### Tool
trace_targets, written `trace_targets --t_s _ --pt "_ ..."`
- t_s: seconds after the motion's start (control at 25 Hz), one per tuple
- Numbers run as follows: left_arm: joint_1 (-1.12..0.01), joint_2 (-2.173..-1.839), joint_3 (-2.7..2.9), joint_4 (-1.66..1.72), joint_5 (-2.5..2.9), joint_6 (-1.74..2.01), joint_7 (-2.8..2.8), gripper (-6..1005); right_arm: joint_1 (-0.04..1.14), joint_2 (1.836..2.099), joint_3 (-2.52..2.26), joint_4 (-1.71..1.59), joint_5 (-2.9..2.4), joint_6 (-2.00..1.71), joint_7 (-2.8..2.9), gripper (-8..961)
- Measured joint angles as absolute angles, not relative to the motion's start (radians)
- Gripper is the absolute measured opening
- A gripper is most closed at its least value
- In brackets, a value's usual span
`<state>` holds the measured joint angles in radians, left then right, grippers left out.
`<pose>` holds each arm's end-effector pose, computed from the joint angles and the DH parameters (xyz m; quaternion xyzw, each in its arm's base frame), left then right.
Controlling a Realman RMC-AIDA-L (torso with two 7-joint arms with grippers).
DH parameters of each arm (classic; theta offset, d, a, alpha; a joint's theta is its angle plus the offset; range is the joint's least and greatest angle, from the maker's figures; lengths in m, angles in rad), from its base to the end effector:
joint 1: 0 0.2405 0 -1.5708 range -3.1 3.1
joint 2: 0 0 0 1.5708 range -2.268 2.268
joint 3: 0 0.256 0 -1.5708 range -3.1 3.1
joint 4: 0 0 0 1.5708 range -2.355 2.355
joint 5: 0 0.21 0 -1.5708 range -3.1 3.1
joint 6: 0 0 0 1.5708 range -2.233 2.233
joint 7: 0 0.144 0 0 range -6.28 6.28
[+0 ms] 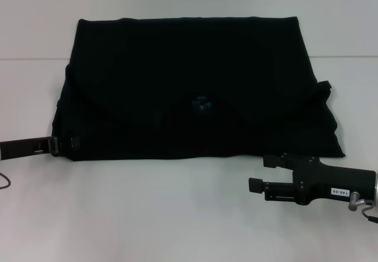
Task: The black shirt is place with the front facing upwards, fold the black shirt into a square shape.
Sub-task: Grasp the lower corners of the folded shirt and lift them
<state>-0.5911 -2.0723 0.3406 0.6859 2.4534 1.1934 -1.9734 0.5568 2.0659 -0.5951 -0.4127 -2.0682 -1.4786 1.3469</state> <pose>-0.3428 0.3614 0.0348 -0.7786 -0.5397 -0.1420 0.2869 0.2819 0.3161 -0.0339 -0.9154 0.2970 0.2487 0.1091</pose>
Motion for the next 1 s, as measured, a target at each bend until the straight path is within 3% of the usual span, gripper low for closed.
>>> trace_targets --t_s 0.52,0.68,0.8,0.84,0.88,1.0 --pt "-0.597 -2.066 0.34 0.687 2.454 1.201 -1.961 54 0.557 2.057 -0.572 -0.424 -2.066 -1.476 1.399 918" --pt "-0.597 -2.063 0.34 0.688 2.456 1.205 -1.96 44 0.556 2.035 -0.57 -0.545 -2.075 -1.464 1.661 915" --pt "-0.6 -2.06 0.341 0.689 2.459 1.214 -1.96 43 0.57 1.992 -0.59 -0.667 -2.138 -1.455 1.948 912" --pt "-0.6 -2.059 0.34 0.691 2.46 1.217 -1.96 44 0.6 1.944 -0.601 -0.71 -2.22 -1.454 2.157 912" --pt "-0.601 -2.059 0.34 0.691 2.46 1.218 -1.96 45 0.6 1.944 -0.601 -0.71 -2.22 -1.454 2.157 911" --pt "-0.601 -2.059 0.34 0.692 2.46 1.224 -1.96 47 0.649 1.887 -0.606 -0.732 -2.339 -1.459 2.41 909"
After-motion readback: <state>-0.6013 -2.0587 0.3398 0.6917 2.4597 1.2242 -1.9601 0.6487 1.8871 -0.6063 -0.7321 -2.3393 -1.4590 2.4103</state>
